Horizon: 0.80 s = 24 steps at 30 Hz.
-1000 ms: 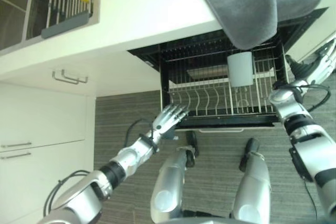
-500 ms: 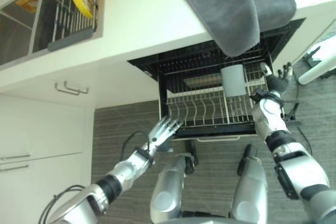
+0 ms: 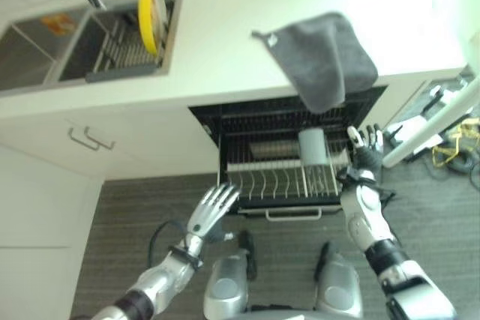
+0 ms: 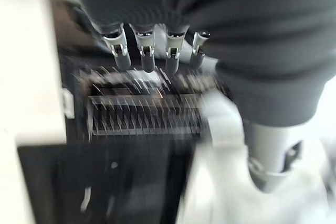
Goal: Place the dishes in the dishwasher.
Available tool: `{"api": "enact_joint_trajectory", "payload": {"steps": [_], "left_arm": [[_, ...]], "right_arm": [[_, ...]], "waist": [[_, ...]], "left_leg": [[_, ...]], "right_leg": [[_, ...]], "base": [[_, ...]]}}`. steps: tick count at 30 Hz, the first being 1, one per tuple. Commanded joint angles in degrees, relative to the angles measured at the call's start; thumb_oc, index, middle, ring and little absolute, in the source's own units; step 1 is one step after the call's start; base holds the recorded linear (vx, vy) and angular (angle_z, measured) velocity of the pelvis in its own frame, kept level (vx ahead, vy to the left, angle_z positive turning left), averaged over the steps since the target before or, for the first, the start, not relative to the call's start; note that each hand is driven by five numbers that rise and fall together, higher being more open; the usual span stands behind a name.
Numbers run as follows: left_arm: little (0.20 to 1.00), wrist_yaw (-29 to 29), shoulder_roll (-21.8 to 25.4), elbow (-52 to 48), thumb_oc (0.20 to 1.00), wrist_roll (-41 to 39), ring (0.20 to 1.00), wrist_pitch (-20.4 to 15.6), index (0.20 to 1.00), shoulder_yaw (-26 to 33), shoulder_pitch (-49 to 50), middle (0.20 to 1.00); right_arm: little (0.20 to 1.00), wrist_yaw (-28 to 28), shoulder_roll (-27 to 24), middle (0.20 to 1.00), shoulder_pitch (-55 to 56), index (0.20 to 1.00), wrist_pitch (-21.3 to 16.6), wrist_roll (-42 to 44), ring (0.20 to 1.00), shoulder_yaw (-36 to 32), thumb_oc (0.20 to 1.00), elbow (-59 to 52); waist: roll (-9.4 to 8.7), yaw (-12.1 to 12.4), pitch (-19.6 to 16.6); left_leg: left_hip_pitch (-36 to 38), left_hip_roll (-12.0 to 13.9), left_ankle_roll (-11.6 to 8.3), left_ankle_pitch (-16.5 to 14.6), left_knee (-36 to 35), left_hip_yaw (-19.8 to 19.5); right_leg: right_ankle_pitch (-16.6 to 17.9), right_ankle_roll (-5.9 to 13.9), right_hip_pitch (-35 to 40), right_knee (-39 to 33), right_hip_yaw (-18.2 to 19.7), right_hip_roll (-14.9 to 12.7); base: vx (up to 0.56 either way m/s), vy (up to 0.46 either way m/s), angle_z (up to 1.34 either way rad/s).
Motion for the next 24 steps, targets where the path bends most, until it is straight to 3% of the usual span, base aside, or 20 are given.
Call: {"api": "enact_joint_trajectory", "payload": {"steps": [1,5,7,10,12,15,16,17,18,20,21,23,24], "left_arm": [[1.0,-1.2,0.4,-4.4,1.0,-11.9,1.0,-9.4,1.0,1.4,-3.7,1.0],[1.0,-12.5,-3.6,-9.6,1.0,-31.7,1.0,-20.0,1.0,10.1,-1.6,1.0],[1.0,-16.0,-5.2,-13.6,1.0,-43.1,1.0,-23.1,1.0,15.5,-0.4,1.0],[1.0,-22.5,-7.6,-18.3,1.0,-55.6,1.0,-24.1,1.0,21.0,1.2,1.0],[1.0,-24.4,-8.6,-21.3,1.0,-57.9,1.0,-23.3,1.0,22.4,2.0,1.0],[1.0,-24.8,-9.2,-27.6,1.0,-58.9,1.0,-18.3,1.0,23.7,2.4,1.0],[1.0,-30.1,-8.9,-28.7,1.0,-62.9,1.0,-15.5,1.0,24.0,2.1,1.0],[1.0,-35.9,-7.8,-32.1,1.0,-63.6,1.0,-14.1,1.0,24.1,2.0,1.0],[1.0,-35.8,-7.7,-32.2,1.0,-63.4,1.0,-13.9,1.0,24.1,2.0,1.0],[1.0,-35.3,-6.3,-33.6,1.0,-62.3,1.0,-11.9,1.0,24.7,0.8,1.0],[1.0,-36.1,-5.7,-34.3,1.0,-62.2,1.0,-10.6,1.0,25.4,-0.1,1.0],[1.0,-37.1,-5.4,-35.5,1.0,-62.9,1.0,-10.2,1.0,26.4,-0.3,1.0],[1.0,-37.6,-5.2,-36.4,1.0,-63.3,1.0,-10.0,1.0,27.7,0.3,1.0]], "right_arm": [[1.0,2.7,-1.6,1.0,-3.9,1.0,-3.5,-3.2,1.0,-1.2,1.0,-2.9],[1.0,7.4,-1.4,1.0,4.5,1.0,-0.9,-1.7,1.0,-2.5,1.0,-9.2],[1.0,13.7,-1.3,1.0,8.4,1.0,-0.9,-2.9,1.0,-4.0,1.0,-13.4],[1.0,18.2,-2.3,1.0,12.1,1.0,-1.7,-4.8,1.0,-6.5,1.0,-19.1],[1.0,18.3,-2.9,1.0,13.5,1.0,-2.4,-6.8,1.0,-7.7,1.0,-21.9],[1.0,21.4,-4.9,1.0,15.5,1.0,-5.2,-9.4,1.0,-10.5,1.0,-27.3],[1.0,23.6,-5.9,1.0,15.7,1.0,-4.8,-10.4,1.0,-11.4,1.0,-29.4],[1.0,22.4,-7.6,1.0,14.5,1.0,-3.5,-13.7,1.0,-12.2,1.0,-31.3],[1.0,22.4,-7.6,1.0,14.4,1.0,-3.5,-13.7,1.0,-12.2,1.0,-31.3],[1.0,23.7,-8.1,1.0,13.3,1.0,-2.4,-12.9,1.0,-12.1,1.0,-32.8],[1.0,23.4,-8.6,1.0,12.9,1.0,-1.6,-13.4,1.0,-12.0,1.0,-33.7],[1.0,23.4,-9.2,1.0,12.7,1.0,-1.0,-13.3,1.0,-12.0,1.0,-34.7],[1.0,26.2,-9.6,1.0,12.3,1.0,-0.2,-10.6,1.0,-12.2,1.0,-34.3]], "waist": [[0.5,0.3,0.6],[-0.86,-0.7,-3.9],[-1.47,-1.4,-5.0],[-2.42,-1.6,-6.1],[-2.89,-1.6,-6.5],[-3.71,-1.9,-7.2],[-3.95,-2.0,-7.5],[-3.93,-2.1,-7.3],[-3.92,-2.0,-7.2],[-3.05,-1.8,-7.4],[-2.78,-1.7,-7.6],[-2.88,-1.4,-7.5],[-3.3,-0.6,-7.6]], "left_leg": [[1.5,-0.3,1.47,-4.8,2.9,-0.8],[4.8,-0.2,1.13,-2.9,-1.7,-0.5],[6.0,-0.3,1.19,-2.1,-3.8,-0.4],[7.0,-0.8,1.42,-1.4,-6.4,-0.3],[7.3,-1.1,1.57,-1.3,-7.6,-0.1],[8.1,-2.9,2.7,-1.9,-9.0,-0.2],[8.3,-4.1,3.56,-2.9,-8.9,-0.4],[8.6,-6.0,4.84,-4.2,-8.6,-1.2],[8.6,-6.1,4.9,-4.2,-8.7,-1.2],[8.8,-5.8,5.46,-4.0,-9.9,0.3],[8.3,-5.9,5.92,-3.8,-10.3,0.3],[7.6,-6.4,6.17,-3.7,-10.1,0.2],[6.5,-6.6,5.12,-4.6,-7.3,0.8]], "right_leg": [[-2.4,-2.22,3.7,-1.4,-2.1,0.3],[0.4,-1.15,6.3,-5.9,-2.6,1.1],[0.8,-0.66,7.1,-6.7,-3.0,1.4],[1.0,0.04,7.8,-7.2,-3.8,1.6],[1.1,0.43,8.2,-7.5,-4.3,1.7],[2.4,1.8,8.3,-7.7,-4.4,1.2],[3.9,2.43,8.0,-7.8,-3.9,0.6],[8.3,3.64,5.7,-6.0,-1.8,-0.9],[8.4,3.72,5.5,-5.8,-1.6,-1.0],[6.2,3.36,3.9,-0.9,-2.3,1.4],[3.5,2.65,2.9,2.5,-1.9,5.0],[1.8,1.76,1.9,5.5,-2.5,7.6],[-1.7,-0.95,4.9,-0.5,-4.9,9.2]], "base": [[0.09,0.035,-0.03],[0.06,0.017,0.03],[0.0,0.015,-0.02],[0.0,0.01,-0.02],[-0.03,0.049,-0.01],[-0.03,0.126,0.06],[-0.04,0.202,0.04],[-0.04,0.164,-0.04],[-0.05,0.137,-0.25],[-0.03,0.061,-0.32],[-0.03,0.017,-0.35],[-0.01,-0.083,-0.23],[0.05,-0.212,-0.02]]}}
